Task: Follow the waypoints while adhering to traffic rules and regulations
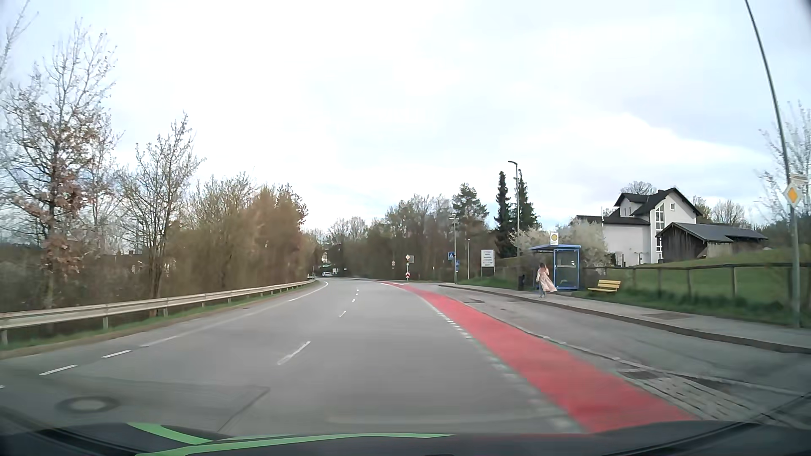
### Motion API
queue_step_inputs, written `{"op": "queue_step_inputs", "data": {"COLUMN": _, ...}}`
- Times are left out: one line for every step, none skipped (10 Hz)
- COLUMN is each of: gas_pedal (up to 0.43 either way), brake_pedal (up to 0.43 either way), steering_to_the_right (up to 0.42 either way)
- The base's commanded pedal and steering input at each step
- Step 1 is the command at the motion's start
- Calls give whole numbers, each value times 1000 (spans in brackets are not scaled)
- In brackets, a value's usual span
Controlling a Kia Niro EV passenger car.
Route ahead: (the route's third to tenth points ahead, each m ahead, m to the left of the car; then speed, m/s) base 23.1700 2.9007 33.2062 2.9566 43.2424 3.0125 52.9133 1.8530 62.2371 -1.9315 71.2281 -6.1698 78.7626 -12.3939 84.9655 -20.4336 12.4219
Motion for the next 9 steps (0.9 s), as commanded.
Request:
{"op": "queue_step_inputs", "data": {"gas_pedal": 98, "brake_pedal": 0, "steering_to_the_right": 2}}
{"op": "queue_step_inputs", "data": {"gas_pedal": 79, "brake_pedal": 0, "steering_to_the_right": 2}}
{"op": "queue_step_inputs", "data": {"gas_pedal": 67, "brake_pedal": 0, "steering_to_the_right": 2}}
{"op": "queue_step_inputs", "data": {"gas_pedal": 39, "brake_pedal": 0, "steering_to_the_right": 3}}
{"op": "queue_step_inputs", "data": {"gas_pedal": 28, "brake_pedal": 0, "steering_to_the_right": 2}}
{"op": "queue_step_inputs", "data": {"gas_pedal": 28, "brake_pedal": 0, "steering_to_the_right": 3}}
{"op": "queue_step_inputs", "data": {"gas_pedal": 28, "brake_pedal": 0, "steering_to_the_right": 2}}
{"op": "queue_step_inputs", "data": {"gas_pedal": 20, "brake_pedal": 0, "steering_to_the_right": 3}}
{"op": "queue_step_inputs", "data": {"gas_pedal": 20, "brake_pedal": 0, "steering_to_the_right": 3}}
